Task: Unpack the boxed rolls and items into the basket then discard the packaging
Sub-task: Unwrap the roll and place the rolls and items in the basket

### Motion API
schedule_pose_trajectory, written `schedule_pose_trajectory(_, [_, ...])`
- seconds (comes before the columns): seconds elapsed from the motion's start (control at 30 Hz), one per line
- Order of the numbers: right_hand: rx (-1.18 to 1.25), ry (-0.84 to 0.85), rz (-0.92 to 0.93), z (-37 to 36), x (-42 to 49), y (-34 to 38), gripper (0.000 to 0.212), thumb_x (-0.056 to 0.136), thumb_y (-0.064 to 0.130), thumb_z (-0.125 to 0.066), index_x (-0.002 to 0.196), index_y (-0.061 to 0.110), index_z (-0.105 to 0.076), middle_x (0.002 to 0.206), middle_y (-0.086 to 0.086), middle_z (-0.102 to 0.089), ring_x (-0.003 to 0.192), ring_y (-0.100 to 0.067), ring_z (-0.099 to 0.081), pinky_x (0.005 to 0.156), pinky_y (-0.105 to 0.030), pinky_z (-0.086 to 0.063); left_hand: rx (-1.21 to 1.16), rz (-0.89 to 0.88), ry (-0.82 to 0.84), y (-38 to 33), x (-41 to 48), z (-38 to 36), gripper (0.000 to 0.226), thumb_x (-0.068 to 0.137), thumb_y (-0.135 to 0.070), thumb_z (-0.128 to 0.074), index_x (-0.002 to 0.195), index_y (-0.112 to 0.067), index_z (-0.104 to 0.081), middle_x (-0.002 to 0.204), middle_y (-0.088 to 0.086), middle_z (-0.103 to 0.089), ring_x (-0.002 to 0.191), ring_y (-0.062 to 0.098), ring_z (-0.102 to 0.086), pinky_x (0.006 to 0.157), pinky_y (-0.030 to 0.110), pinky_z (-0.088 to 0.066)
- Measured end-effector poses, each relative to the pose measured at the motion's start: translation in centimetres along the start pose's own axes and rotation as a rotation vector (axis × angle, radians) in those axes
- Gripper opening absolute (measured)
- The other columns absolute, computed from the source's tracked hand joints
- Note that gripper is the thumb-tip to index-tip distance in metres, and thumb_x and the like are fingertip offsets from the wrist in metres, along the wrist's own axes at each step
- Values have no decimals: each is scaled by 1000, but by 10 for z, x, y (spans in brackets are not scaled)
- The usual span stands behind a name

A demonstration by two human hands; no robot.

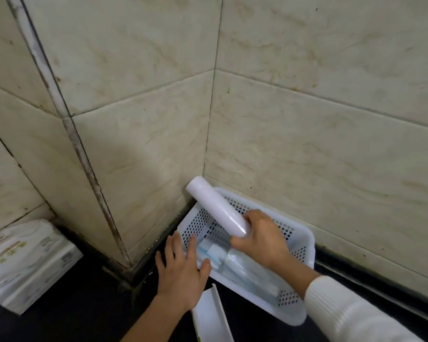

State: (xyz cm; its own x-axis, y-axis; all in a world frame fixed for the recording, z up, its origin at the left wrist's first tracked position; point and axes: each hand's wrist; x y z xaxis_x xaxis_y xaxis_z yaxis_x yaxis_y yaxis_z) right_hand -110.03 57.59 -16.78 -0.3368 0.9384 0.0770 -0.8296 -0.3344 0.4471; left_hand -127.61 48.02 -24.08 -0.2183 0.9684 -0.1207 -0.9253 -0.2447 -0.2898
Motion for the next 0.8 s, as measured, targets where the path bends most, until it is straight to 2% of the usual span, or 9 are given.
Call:
schedule_pose_trajectory(0.1, [61,-50,-13,29,20,-5,46,59,46,-71,94,23,-53,88,6,-52,75,-15,-53,54,-24,-37,-10,-26,-4,0,15,5,79,89,-62,-27,151,-27,7,159,12,12,145,29,11,115,55,6])
schedule_pose_trajectory(0.17, [31,-50,-52,41,34,-13,45,62,42,-74,98,21,-56,90,5,-53,75,-16,-54,53,-25,-36,-18,-62,-4,0,30,10,82,88,-63,-32,150,-29,10,159,12,15,146,28,13,116,53,6])
schedule_pose_trajectory(0.3, [-61,46,-110,37,53,-28,43,70,40,-73,104,17,-62,96,-1,-62,79,-19,-59,60,-29,-44,42,-154,-15,-5,54,11,83,88,-60,-34,148,-31,16,158,12,22,146,28,15,117,49,3])
schedule_pose_trajectory(0.43, [-82,148,-93,14,62,-33,31,72,42,-70,79,16,-54,84,-1,-56,73,-19,-52,61,-29,-38,33,-192,-34,-2,60,0,84,83,-59,-32,147,-37,18,155,6,30,145,24,21,117,47,3])
schedule_pose_trajectory(0.57, [-36,172,-85,7,63,-35,25,79,34,-67,69,21,-48,74,2,-52,67,-16,-47,60,-28,-35,20,-189,-52,1,62,-5,86,81,-61,-32,144,-39,22,146,0,40,145,22,21,117,46,2])
schedule_pose_trajectory(0.67, [-20,149,-46,7,56,-35,36,82,20,-63,59,25,-36,73,-1,-51,71,-21,-50,61,-31,-38,32,-186,-59,1,63,-6,85,81,-61,-33,148,-37,15,146,0,39,146,24,18,117,46,0])
schedule_pose_trajectory(0.73, [29,117,-17,5,49,-34,24,84,22,-64,65,21,-50,86,-4,-57,83,-24,-56,72,-33,-46,44,-182,-57,1,62,-5,85,82,-61,-33,148,-35,14,147,1,37,146,23,18,117,45,0])
schedule_pose_trajectory(0.77, [50,117,-5,3,45,-34,13,84,29,-66,82,17,-62,99,-4,-59,93,-23,-57,80,-34,-48,45,-178,-54,0,62,-4,85,82,-60,-34,149,-35,13,150,2,35,146,24,18,117,45,0])
schedule_pose_trajectory(0.8, [33,128,-9,1,41,-33,31,83,37,-68,105,15,-63,112,-2,-57,103,-20,-54,87,-35,-48,44,-175,-51,0,63,-4,84,83,-60,-35,149,-34,11,153,4,32,146,24,17,117,45,-1])
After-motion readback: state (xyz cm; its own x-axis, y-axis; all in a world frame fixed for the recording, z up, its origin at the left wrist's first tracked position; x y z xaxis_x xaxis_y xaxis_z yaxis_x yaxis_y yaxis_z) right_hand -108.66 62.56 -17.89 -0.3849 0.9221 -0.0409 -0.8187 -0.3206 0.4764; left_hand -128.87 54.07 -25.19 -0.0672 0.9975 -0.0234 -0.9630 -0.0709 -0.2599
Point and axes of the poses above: each hand's wrist, its own x-axis towards the middle knuckle, its own z-axis out of the back of the hand, y = z × x
